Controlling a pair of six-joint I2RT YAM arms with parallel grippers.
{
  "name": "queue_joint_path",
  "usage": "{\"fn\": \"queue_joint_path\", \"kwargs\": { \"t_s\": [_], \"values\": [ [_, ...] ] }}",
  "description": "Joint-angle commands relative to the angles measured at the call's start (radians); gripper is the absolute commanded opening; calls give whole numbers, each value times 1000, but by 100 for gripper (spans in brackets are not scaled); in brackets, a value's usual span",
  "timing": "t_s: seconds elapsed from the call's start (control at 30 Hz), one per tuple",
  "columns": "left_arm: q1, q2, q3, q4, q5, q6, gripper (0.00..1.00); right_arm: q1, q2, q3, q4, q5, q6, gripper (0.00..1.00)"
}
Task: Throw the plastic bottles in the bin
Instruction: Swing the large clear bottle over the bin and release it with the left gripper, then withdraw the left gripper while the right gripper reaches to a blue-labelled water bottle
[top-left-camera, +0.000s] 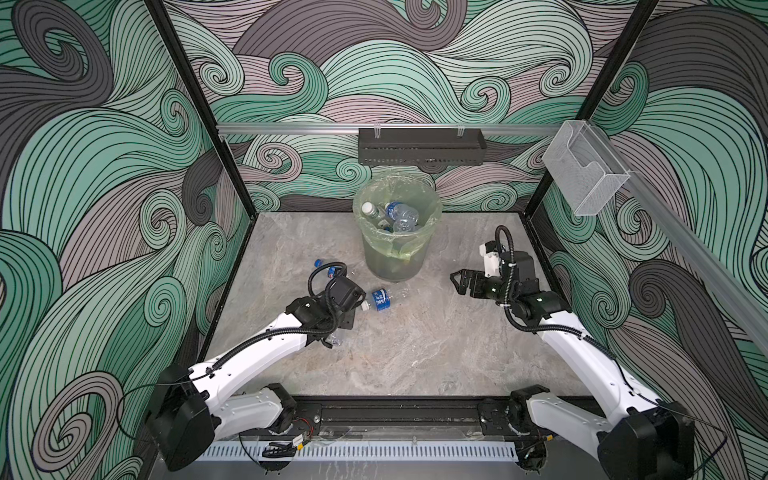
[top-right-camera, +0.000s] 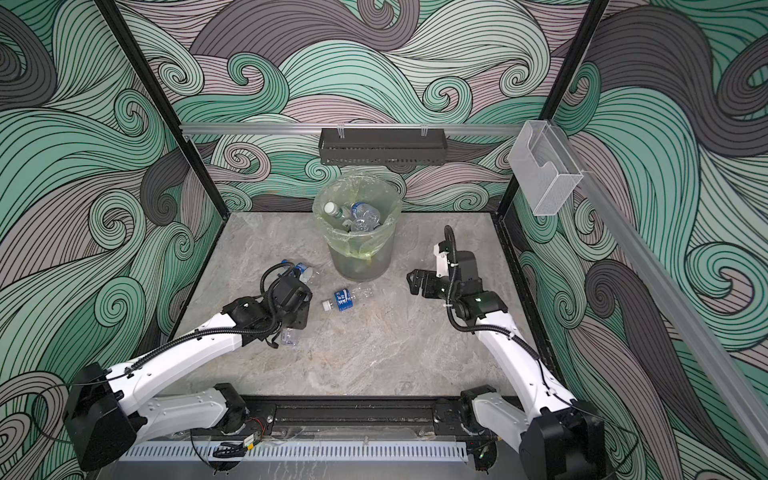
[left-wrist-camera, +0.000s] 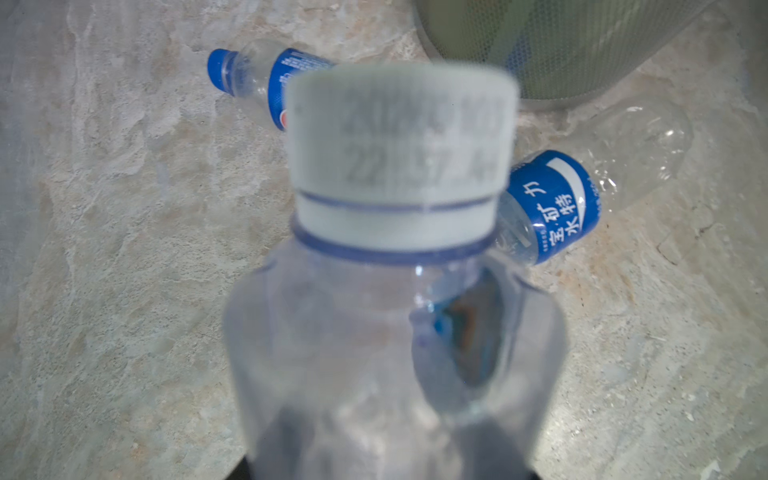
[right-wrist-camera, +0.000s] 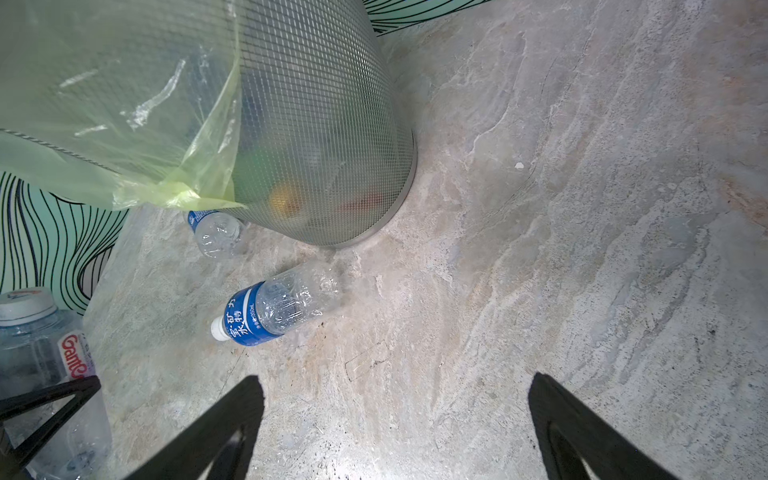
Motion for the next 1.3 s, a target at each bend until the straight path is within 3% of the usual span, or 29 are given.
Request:
{"fn": "queue_joint_path", "kwargs": {
  "t_s": [0.0,0.23,0.43,0.47,0.53,0.6,0.67,0.83,1.13,1.27],
  "values": [
    [14,-39,39,51,-49,-23,55,-7,6,-11,10,-11,-14,100],
    [40,46,350,2,-31,120,55,-7,30,-6,23,-35,-3,100],
    [185,264,799,32,193,183,54,-6,11,-27,28,-16,13,100],
    [208,340,900,25,246,180,58,-5,5,-32,33,-19,18,100],
    [232,455,1080,5,346,169,85,-5,0,-42,33,-23,20,100],
    [237,544,1216,-18,404,164,94,-3,-5,-52,33,-18,23,100],
    [237,581,1270,-9,446,150,97,-3,-8,-61,33,-12,23,100],
    [243,495,1133,30,402,141,99,-1,-10,-71,30,-15,19,100],
    [338,154,718,-13,271,158,99,25,35,-33,26,-24,-6,100],
    [384,28,568,-30,248,148,99,91,55,-10,23,-14,-72,97]
  ]
}}
